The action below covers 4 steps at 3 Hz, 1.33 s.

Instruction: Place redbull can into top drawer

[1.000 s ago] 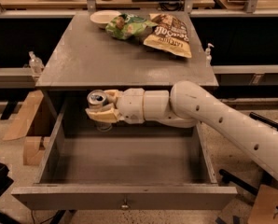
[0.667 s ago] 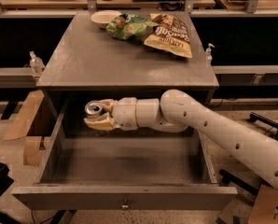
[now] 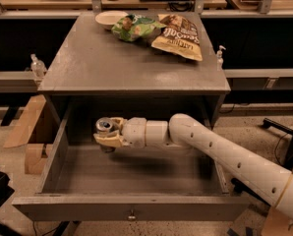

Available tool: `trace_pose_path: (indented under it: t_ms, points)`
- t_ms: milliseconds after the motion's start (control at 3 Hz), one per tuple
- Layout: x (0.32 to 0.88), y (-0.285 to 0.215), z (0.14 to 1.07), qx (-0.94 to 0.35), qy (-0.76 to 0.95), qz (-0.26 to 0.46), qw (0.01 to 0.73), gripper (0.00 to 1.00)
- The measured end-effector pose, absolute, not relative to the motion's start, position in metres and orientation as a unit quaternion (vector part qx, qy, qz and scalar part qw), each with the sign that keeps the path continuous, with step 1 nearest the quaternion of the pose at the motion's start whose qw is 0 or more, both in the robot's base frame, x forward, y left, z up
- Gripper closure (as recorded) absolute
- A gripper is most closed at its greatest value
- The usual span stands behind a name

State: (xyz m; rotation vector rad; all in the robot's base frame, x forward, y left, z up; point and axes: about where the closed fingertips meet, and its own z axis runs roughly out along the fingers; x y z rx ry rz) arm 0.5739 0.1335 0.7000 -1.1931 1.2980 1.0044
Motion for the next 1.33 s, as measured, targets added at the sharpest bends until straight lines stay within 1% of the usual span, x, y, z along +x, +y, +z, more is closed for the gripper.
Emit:
trace_pose_path:
  t_ms: [333, 1333]
  points:
    - [0.5768, 0.1309, 0.6782, -0.475, 0.546, 0.444, 0.529, 0.97]
    - [0.5739, 0.1372, 0.6815, -0.479, 0.542, 0.446, 0.527, 0.28]
